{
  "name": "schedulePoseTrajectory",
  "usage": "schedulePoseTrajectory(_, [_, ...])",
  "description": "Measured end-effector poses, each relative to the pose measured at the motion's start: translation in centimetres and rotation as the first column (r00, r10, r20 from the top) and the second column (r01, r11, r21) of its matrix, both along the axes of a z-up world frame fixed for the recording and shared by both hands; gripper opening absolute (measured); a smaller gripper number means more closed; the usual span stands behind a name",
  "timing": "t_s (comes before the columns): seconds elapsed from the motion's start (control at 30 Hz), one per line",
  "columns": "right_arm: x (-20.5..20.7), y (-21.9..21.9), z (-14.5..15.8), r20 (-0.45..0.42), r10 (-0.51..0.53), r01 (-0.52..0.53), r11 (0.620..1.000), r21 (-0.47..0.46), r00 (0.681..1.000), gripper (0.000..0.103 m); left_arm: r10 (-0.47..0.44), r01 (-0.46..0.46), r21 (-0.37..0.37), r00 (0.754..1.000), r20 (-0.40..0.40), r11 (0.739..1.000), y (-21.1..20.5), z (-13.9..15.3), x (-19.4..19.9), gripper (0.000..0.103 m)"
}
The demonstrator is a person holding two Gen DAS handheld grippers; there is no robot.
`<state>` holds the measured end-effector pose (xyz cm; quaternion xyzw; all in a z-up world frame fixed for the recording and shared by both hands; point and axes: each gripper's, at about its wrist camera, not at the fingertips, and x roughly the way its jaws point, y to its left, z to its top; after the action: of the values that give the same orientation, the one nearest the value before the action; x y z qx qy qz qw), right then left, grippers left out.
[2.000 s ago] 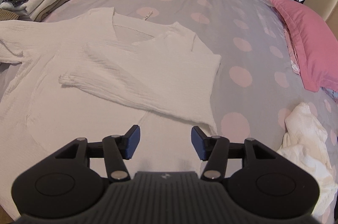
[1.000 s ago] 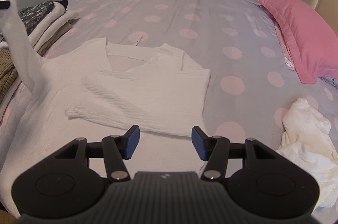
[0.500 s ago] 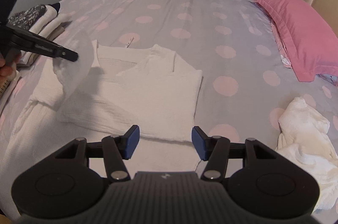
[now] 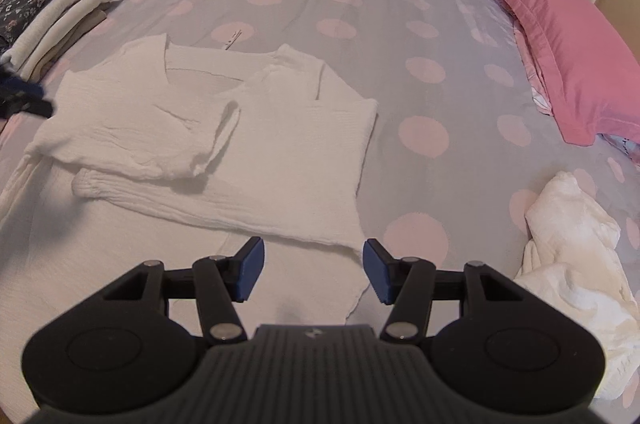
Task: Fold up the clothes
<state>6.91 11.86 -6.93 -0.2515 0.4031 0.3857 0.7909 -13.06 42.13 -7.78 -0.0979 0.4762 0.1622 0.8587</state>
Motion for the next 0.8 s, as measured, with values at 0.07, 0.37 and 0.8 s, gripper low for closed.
schedulePoseTrajectory(0.07, [-0.1, 0.1, -0.2, -0.011, -0.012, 0.012, 1.000, 0.018, 1.000, 0.057, 0.032, -0.032, 0.020, 0.999, -0.027, 0.999, 0.6, -0.9, -2.4, 0.045])
schedulePoseTrajectory(0.37, [-1.9, 2.7, -2.8, -0.065, -0.012, 0.012, 1.000, 0.006, 0.998, 0.055, 0.129, -0.129, 0.004, 0.990, -0.052, 0.992, 1.5, -5.2, -7.3, 0.045])
schedulePoseTrajectory(0.8, [-3.5, 4.2, -5.8, -0.068, 0.056, -0.064, 0.992, -0.113, 0.996, 0.056, 0.185, -0.178, 0.078, 0.979, -0.090, 0.981, 2.1, -8.0, -6.0, 0.007])
